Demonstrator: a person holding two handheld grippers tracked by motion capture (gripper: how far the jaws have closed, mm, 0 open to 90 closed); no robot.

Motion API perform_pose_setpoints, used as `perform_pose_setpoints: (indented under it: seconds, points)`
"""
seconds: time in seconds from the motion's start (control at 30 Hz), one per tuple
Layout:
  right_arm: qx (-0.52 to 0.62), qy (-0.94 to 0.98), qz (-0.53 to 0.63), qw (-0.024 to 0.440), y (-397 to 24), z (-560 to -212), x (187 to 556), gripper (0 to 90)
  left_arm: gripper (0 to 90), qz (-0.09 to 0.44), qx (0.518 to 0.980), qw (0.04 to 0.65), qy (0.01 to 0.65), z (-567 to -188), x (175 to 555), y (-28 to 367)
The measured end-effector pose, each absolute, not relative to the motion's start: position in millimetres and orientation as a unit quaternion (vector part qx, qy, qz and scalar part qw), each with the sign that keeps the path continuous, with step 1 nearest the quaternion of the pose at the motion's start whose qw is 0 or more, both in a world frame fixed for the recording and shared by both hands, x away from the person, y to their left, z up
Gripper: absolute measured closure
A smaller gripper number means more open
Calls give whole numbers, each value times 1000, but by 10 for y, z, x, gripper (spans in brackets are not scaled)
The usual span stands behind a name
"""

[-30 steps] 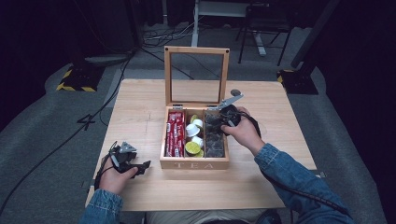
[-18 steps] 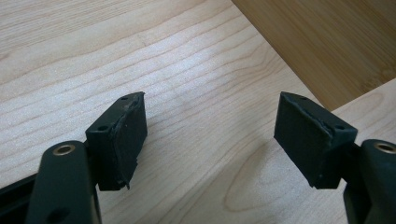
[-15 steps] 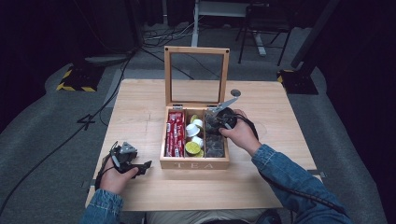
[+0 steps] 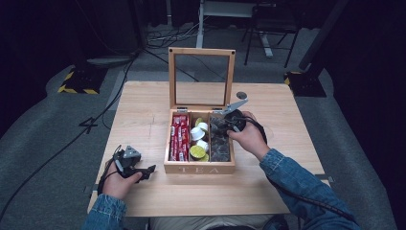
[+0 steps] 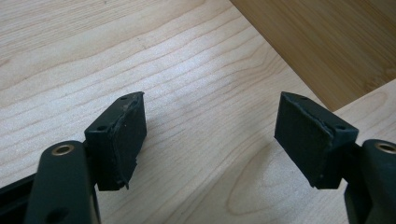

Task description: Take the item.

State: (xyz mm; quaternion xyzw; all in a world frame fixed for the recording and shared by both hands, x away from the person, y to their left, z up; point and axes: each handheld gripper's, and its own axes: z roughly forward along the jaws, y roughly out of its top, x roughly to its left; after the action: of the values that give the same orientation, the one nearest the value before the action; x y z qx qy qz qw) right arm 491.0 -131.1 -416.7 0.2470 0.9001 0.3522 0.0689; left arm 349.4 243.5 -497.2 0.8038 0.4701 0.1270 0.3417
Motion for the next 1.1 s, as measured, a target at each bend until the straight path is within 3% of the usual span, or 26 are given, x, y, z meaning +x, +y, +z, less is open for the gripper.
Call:
perform_pose_setpoints:
  seconds: [1.1]
  points:
    - [253,852,451,81,-1757,-3597,4764,749,187,156,826,341,421,-5037,3519,2423]
